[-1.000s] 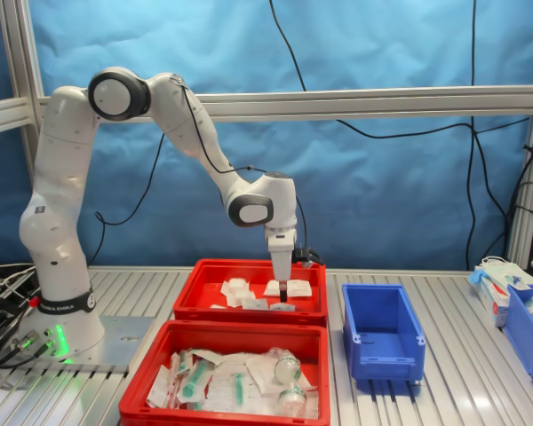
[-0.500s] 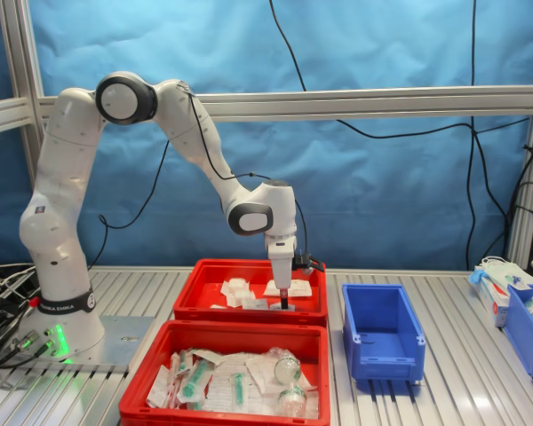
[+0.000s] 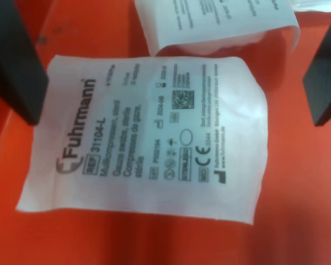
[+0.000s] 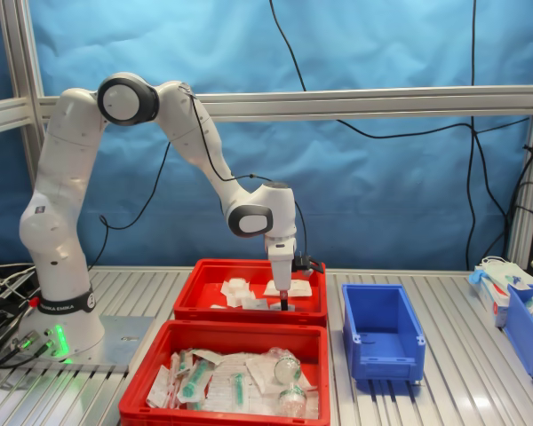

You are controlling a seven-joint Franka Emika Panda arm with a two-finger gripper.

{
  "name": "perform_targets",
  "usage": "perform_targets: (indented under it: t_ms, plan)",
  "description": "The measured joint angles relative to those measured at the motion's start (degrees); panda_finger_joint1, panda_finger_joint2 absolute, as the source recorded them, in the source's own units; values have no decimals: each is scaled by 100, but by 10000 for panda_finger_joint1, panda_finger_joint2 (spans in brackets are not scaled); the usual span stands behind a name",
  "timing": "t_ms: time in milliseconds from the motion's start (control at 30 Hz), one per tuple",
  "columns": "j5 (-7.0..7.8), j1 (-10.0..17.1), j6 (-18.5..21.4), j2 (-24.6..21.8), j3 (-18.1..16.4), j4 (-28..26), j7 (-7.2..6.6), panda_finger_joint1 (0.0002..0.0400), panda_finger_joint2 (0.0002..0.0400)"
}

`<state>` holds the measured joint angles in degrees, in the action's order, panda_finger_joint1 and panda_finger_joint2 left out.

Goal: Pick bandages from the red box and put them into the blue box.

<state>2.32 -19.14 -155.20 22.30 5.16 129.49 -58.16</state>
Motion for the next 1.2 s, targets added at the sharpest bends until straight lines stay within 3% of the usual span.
perform_targets:
  t_ms: [1200]
  plan:
    - [0, 0, -4, 383, -95, 0, 0, 400, 400]
